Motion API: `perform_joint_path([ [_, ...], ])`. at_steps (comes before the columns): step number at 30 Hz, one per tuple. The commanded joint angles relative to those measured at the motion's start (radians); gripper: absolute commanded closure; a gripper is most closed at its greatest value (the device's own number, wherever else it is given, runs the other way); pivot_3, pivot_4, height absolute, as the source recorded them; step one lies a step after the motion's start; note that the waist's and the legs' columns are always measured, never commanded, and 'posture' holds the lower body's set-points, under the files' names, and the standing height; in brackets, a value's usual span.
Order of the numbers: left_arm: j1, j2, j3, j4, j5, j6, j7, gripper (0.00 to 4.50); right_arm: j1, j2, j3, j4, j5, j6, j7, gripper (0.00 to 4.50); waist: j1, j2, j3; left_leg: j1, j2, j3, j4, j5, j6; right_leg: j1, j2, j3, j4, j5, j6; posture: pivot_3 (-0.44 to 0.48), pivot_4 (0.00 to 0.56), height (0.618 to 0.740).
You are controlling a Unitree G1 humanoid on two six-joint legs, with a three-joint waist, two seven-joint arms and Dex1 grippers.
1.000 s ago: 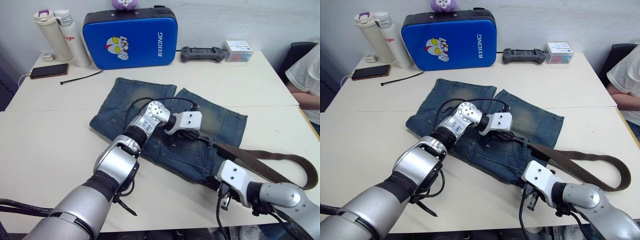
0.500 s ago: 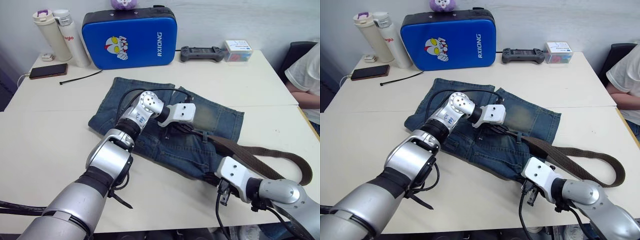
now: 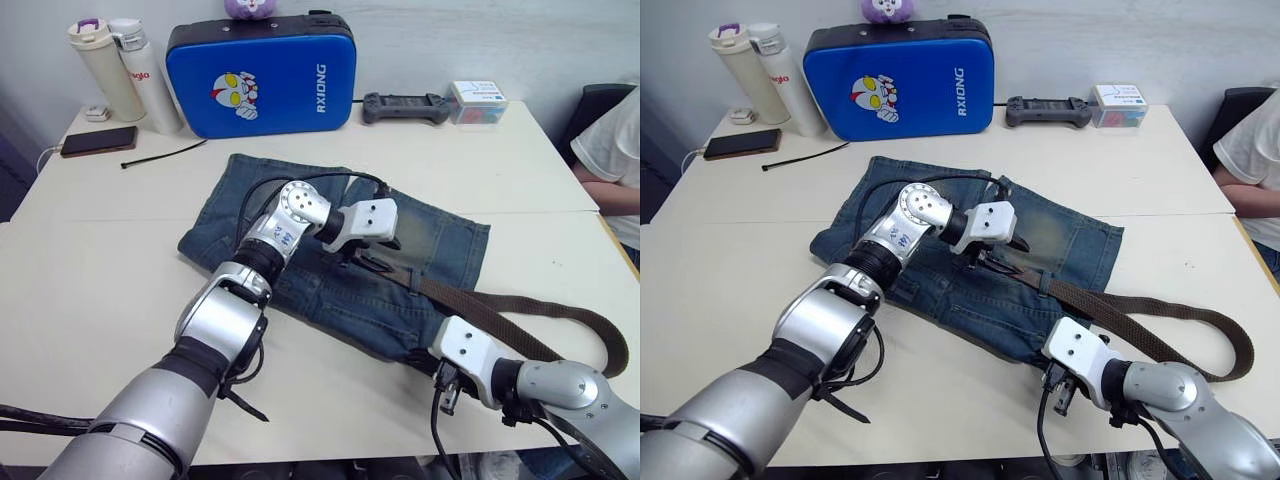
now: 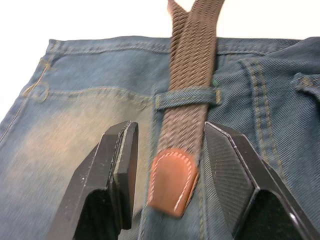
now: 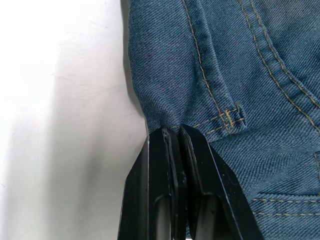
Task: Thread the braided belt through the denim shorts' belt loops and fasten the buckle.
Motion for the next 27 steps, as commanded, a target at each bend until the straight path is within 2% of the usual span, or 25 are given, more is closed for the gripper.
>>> perform_joint_path([
  [1,0.002,-0.007,-0.015,-0.04,0.006,-0.034,-0.002,2.08,0.017,0.013,0.01,-0.019,0.008,0.01,0.005,4.5,0.0,0.0,0.0,0.0,0.0,0.0,0.0,0.0,0.0,0.0,0.0,0.0,0.0,0.0,0.0,0.0,0.15,0.74],
  [15,-0.002,-0.023,-0.066,0.054,0.081,-0.052,0.109,2.08,0.015,0.025,0.007,-0.025,0.003,0.023,-0.007,4.5,0.0,0.0,0.0,0.0,0.0,0.0,0.0,0.0,0.0,0.0,0.0,0.0,0.0,0.0,0.0,0.0,0.15,0.74],
  [27,-0.002,-0.011,-0.075,0.079,0.103,-0.07,0.121,2.08,0.01,0.03,0.007,-0.02,0.003,0.026,-0.013,4.5,0.0,0.0,0.0,0.0,0.0,0.0,0.0,0.0,0.0,0.0,0.0,0.0,0.0,0.0,0.0,0.0,0.15,0.74],
])
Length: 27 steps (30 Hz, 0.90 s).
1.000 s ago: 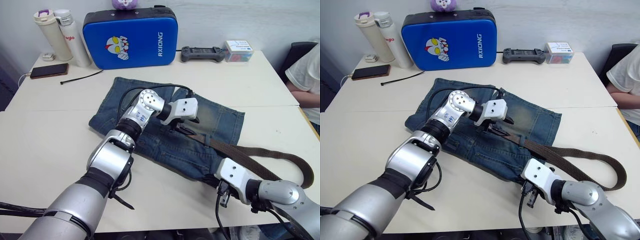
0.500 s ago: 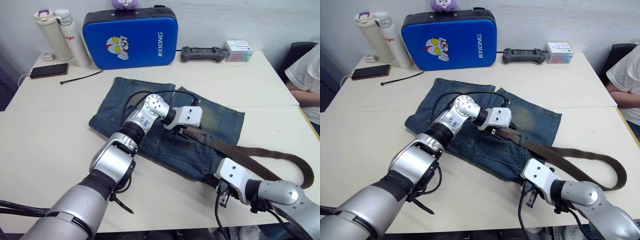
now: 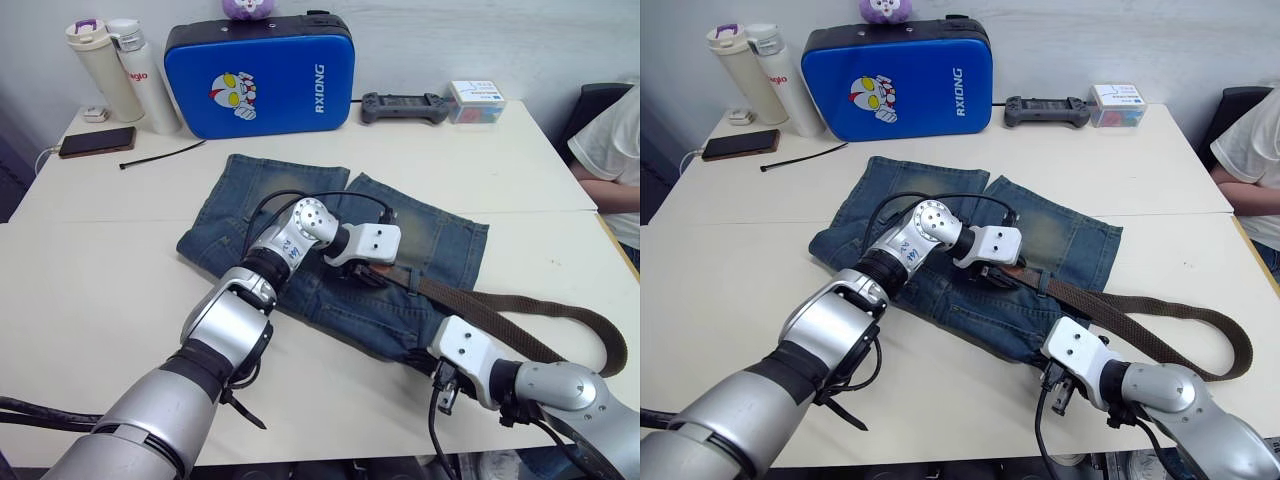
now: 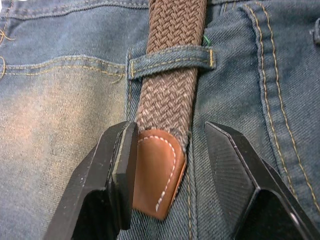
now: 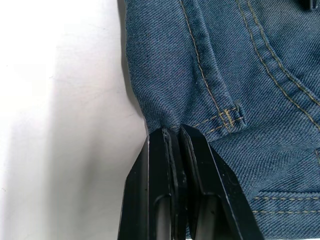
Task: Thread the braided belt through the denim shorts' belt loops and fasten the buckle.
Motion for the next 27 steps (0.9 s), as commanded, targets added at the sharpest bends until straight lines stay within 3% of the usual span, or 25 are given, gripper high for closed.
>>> perform_joint_path([
  [1,-0.01,-0.002,0.007,-0.005,-0.001,-0.012,0.012,2.08,0.008,0.012,0.008,-0.012,0.003,0.011,-0.001,4.5,0.0,0.0,0.0,0.0,0.0,0.0,0.0,0.0,0.0,0.0,0.0,0.0,0.0,0.0,0.0,0.0,0.15,0.74],
  [11,-0.024,-0.005,0.047,0.003,-0.033,0.028,-0.002,2.08,0.006,0.013,0.012,-0.012,0.002,0.014,-0.002,4.5,0.0,0.0,0.0,0.0,0.0,0.0,0.0,0.0,0.0,0.0,0.0,0.0,0.0,0.0,0.0,0.0,0.15,0.74],
  [14,-0.029,-0.002,0.058,0.007,-0.035,0.046,-0.003,2.83,0.005,0.014,0.015,-0.012,0.001,0.014,-0.003,4.5,0.0,0.0,0.0,0.0,0.0,0.0,0.0,0.0,0.0,0.0,0.0,0.0,0.0,0.0,0.0,0.0,0.15,0.74],
  [17,-0.034,0.007,0.06,0.012,-0.026,0.049,-0.004,4.17,0.002,0.016,0.016,-0.011,0.0,0.015,-0.004,4.5,0.0,0.0,0.0,0.0,0.0,0.0,0.0,0.0,0.0,0.0,0.0,0.0,0.0,0.0,0.0,0.0,0.15,0.74],
  [18,-0.035,0.01,0.059,0.014,-0.023,0.05,-0.005,4.42,0.0,0.016,0.017,-0.01,0.0,0.015,-0.004,4.5,0.0,0.0,0.0,0.0,0.0,0.0,0.0,0.0,0.0,0.0,0.0,0.0,0.0,0.0,0.0,0.0,0.15,0.74],
  [27,-0.044,0.047,0.06,0.004,-0.015,0.03,-0.005,4.42,-0.01,0.018,0.022,-0.003,-0.003,0.017,0.0,4.5,-0.003,0.0,0.0,0.0,0.0,0.0,0.0,0.0,0.0,0.0,0.0,0.0,0.0,0.0,0.0,0.0,0.15,0.74],
])
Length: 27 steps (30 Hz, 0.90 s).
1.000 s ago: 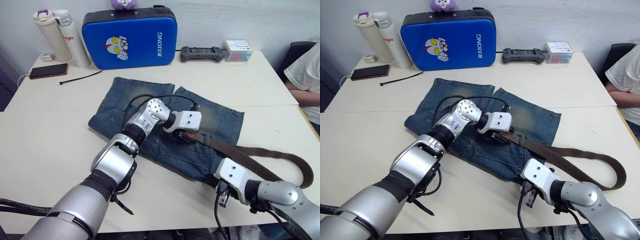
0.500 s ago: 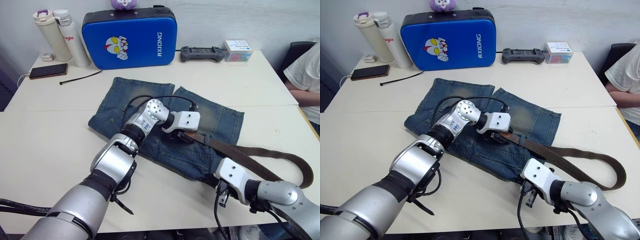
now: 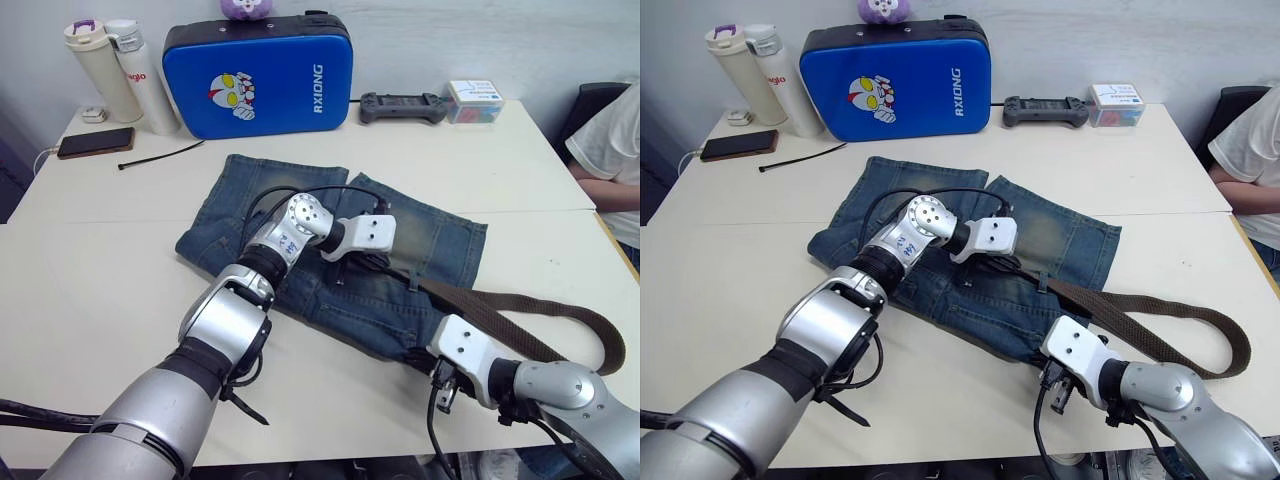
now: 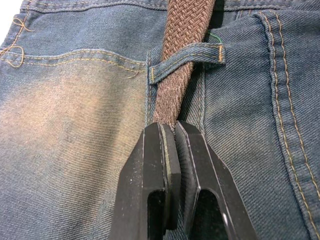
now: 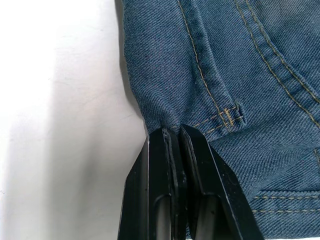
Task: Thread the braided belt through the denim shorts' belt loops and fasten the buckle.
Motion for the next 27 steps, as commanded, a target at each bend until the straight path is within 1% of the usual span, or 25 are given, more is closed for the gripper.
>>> perform_joint_path([
  [1,-0.035,0.045,0.011,-0.02,-0.001,-0.012,-0.005,4.42,0.003,0.009,0.019,-0.003,-0.003,0.002,0.003,4.5,-0.001,0.0,0.0,0.0,0.0,0.0,0.0,0.0,0.0,0.0,0.0,0.0,0.0,0.0,0.0,0.0,0.15,0.74],
  [6,-0.018,0.129,0.009,-0.095,-0.008,-0.02,-0.067,4.42,-0.003,0.009,0.026,0.002,-0.003,0.002,0.005,4.5,-0.002,0.0,0.0,0.0,0.0,0.0,0.0,0.0,0.0,0.0,0.0,0.0,0.001,0.0,0.0,0.0,0.15,0.74],
  [12,0.033,0.204,0.008,-0.193,-0.02,0.009,-0.108,4.42,-0.018,0.007,0.037,0.017,-0.005,-0.002,0.013,4.5,0.0,0.0,0.0,0.0,0.0,0.0,0.0,0.0,-0.001,0.0,0.0,0.0,0.001,0.0,0.0,0.0,0.15,0.74],
  [14,0.057,0.211,0.012,-0.229,-0.029,0.035,-0.117,4.42,-0.026,0.006,0.041,0.023,-0.005,-0.004,0.017,4.5,-0.003,0.0,0.0,0.0,0.0,0.0,0.0,0.0,-0.001,0.0,0.0,0.0,0.001,0.0,0.0,0.0,0.15,0.74],
  [16,0.086,0.199,0.04,-0.272,-0.074,0.083,-0.127,4.42,-0.036,0.005,0.045,0.029,-0.004,-0.005,0.022,4.5,-0.004,0.0,0.0,0.0,0.001,0.0,0.0,0.0,-0.001,0.0,0.001,0.0,0.002,0.0,0.0,0.0,0.15,0.74],
  [18,0.1,0.199,0.054,-0.314,-0.106,0.137,-0.151,3.66,-0.041,0.003,0.045,0.032,-0.004,-0.005,0.028,4.5,-0.004,0.0,0.0,0.0,0.001,0.0,0.0,0.0,-0.001,0.0,0.0,0.0,0.003,0.0,0.0,0.0,0.15,0.74],
  [20,0.105,0.208,0.058,-0.345,-0.116,0.171,-0.157,3.1,-0.042,0.001,0.039,0.034,-0.003,-0.005,0.033,4.5,-0.002,0.0,0.0,0.0,0.001,0.0,0.0,0.0,-0.001,0.0,0.0,0.0,0.003,0.0,0.0,0.0,0.15,0.74],
  [21,0.104,0.214,0.069,-0.361,-0.129,0.192,-0.156,2.46,-0.04,-0.003,0.033,0.035,-0.003,-0.007,0.038,4.5,-0.002,0.0,0.0,0.0,0.001,0.0,0.0,0.0,-0.001,0.0,0.0,0.0,0.003,0.0,0.0,0.0,0.15,0.74],
  [22,0.102,0.22,0.083,-0.377,-0.144,0.219,-0.157,2.16,-0.038,-0.008,0.026,0.036,-0.003,-0.008,0.043,4.5,-0.002,0.0,0.0,0.0,0.001,0.0,0.0,0.0,-0.001,0.0,0.0,0.0,0.003,0.0,0.0,0.0,0.15,0.74],
  [27,0.114,0.255,0.166,-0.491,-0.274,0.436,-0.217,0.04,0.0,-0.045,-0.036,0.045,-0.005,-0.027,0.073,4.5,0.0,0.0,0.0,0.0,0.001,0.0,0.0,0.0,-0.001,0.0,0.0,0.0,0.003,0.0,0.0,0.0,0.15,0.74],
])
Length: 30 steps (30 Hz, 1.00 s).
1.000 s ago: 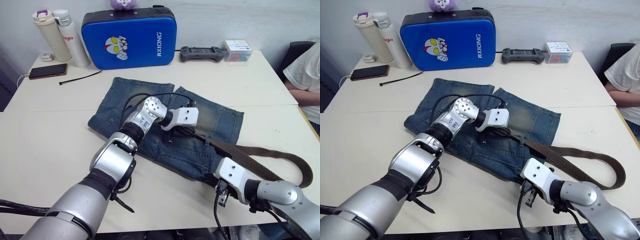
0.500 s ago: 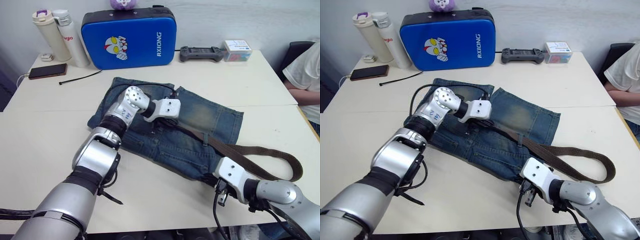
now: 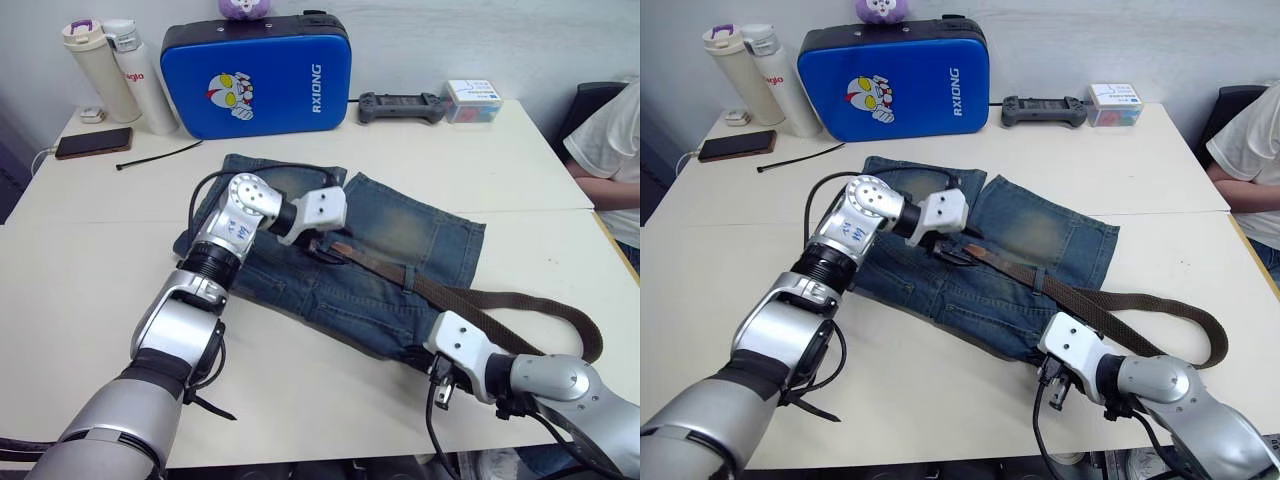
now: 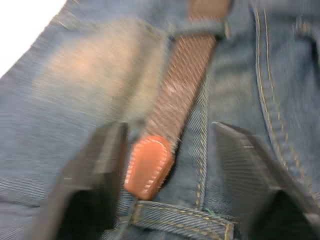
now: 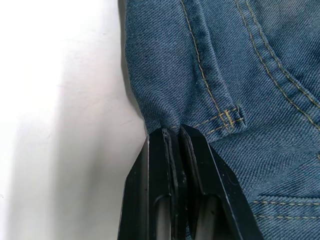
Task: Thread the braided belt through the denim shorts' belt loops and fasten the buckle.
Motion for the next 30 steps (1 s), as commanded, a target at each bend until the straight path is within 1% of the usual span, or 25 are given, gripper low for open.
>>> perform_joint_path([
  [1,0.012,0.054,0.068,-0.106,-0.106,0.148,-0.06,0.04,0.043,-0.042,-0.073,0.014,-0.005,-0.013,0.034,4.5,0.0,0.0,0.0,0.0,0.0,0.0,0.0,0.0,0.0,0.0,0.0,0.0,0.0,0.0,0.0,0.0,0.15,0.74],
  [3,0.054,0.111,0.098,-0.168,-0.161,0.236,-0.109,0.04,0.093,-0.082,-0.166,0.037,-0.017,-0.081,0.091,4.5,0.001,0.001,0.0,0.0,0.0,0.0,0.0,0.0,0.0,0.0,0.0,0.0,0.0,0.0,0.0,0.0,0.15,0.74],
  [4,0.075,0.14,0.105,-0.199,-0.182,0.269,-0.129,0.04,0.106,-0.086,-0.234,0.051,0.007,-0.114,0.132,4.5,0.001,0.001,0.0,0.0,0.0,0.0,0.0,0.0,0.001,0.001,-0.001,0.0,0.0,0.0,0.0,0.0,0.15,0.74],
  [5,0.089,0.158,0.108,-0.227,-0.199,0.298,-0.14,0.04,0.115,-0.09,-0.287,0.065,0.028,-0.137,0.166,4.5,0.001,0.001,0.0,0.0,0.0,0.0,0.0,0.0,0.0,0.001,0.0,0.0,0.0,0.0,0.0,0.0,0.15,0.74],
  [6,0.106,0.177,0.108,-0.256,-0.217,0.328,-0.155,0.04,0.138,-0.121,-0.333,0.093,0.011,-0.194,0.221,4.5,0.002,0.001,0.0,0.0,0.0,0.0,0.0,0.0,0.0,0.001,0.0,0.0,-0.001,0.0,0.0,0.0,0.15,0.74],
  [8,0.138,0.204,0.097,-0.3,-0.226,0.363,-0.166,0.04,0.176,-0.174,-0.41,0.165,-0.022,-0.29,0.323,4.5,0.01,0.001,0.001,0.0,-0.001,0.0,0.001,0.0,0.001,0.001,-0.001,0.0,0.0,0.0,0.0,0.0,0.15,0.74],
  [10,0.171,0.222,0.075,-0.338,-0.219,0.37,-0.175,0.04,0.204,-0.229,-0.458,0.264,-0.07,-0.394,0.405,4.5,0.019,0.001,0.001,0.0,-0.001,-0.001,0.002,-0.001,0.001,0.003,-0.001,-0.001,-0.002,0.0,0.0,0.0,0.15,0.74],
  [13,0.209,0.221,0.061,-0.398,-0.235,0.396,-0.176,0.04,0.182,-0.288,-0.455,0.426,-0.123,-0.556,0.486,4.5,0.024,0.001,0.001,0.0,-0.001,0.0,0.002,-0.001,0.002,0.004,-0.001,-0.001,-0.002,0.0,0.0,0.0,0.15,0.74],
  [17,0.243,0.207,0.045,-0.48,-0.26,0.444,-0.166,0.04,0.075,-0.344,-0.357,0.65,-0.217,-0.785,0.531,4.5,0.024,0.002,0.001,0.0,-0.001,0.001,0.002,-0.001,0.002,0.003,-0.001,0.0,-0.002,0.0,0.0,0.0,0.15,0.74],
  [20,0.257,0.201,0.043,-0.524,-0.283,0.478,-0.155,0.04,0.011,-0.356,-0.309,0.752,-0.249,-0.87,0.546,4.5,0.018,0.003,0.002,0.0,-0.001,0.001,0.002,-0.001,0.001,0.002,-0.001,0.0,-0.003,0.0,0.0,0.0,0.15,0.74],
  [23,0.27,0.202,0.035,-0.553,-0.293,0.494,-0.139,0.04,-0.013,-0.376,-0.291,0.796,-0.262,-0.895,0.569,4.5,0.016,0.004,0.002,0.0,-0.001,0.001,0.002,-0.001,0.001,0.002,-0.001,0.0,-0.002,0.0,0.0,0.0,0.15,0.74],
  [25,0.279,0.196,0.033,-0.571,-0.306,0.507,-0.131,0.0,-0.009,-0.398,-0.323,0.794,-0.254,-0.857,0.586,3.73,0.014,0.004,0.002,0.0,-0.001,0.001,0.002,0.0,0.001,0.002,-0.001,0.0,-0.002,0.0,0.0,0.0,0.15,0.74],
  [26,0.283,0.192,0.033,-0.577,-0.312,0.513,-0.127,0.0,-0.003,-0.404,-0.349,0.78,-0.237,-0.823,0.599,3.46,0.014,0.004,0.002,0.0,-0.001,0.001,0.002,0.0,0.001,0.002,-0.001,0.0,-0.002,0.0,0.0,0.0,0.15,0.74],
  [30,0.288,0.182,0.03,-0.588,-0.325,0.523,-0.109,0.0,-0.017,-0.411,-0.445,0.699,-0.167,-0.692,0.623,1.6,0.011,0.004,0.002,0.0,0.0,0.001,0.002,-0.001,0.0,0.002,-0.001,0.0,-0.003,0.0,0.0,0.0,0.15,0.74],
])
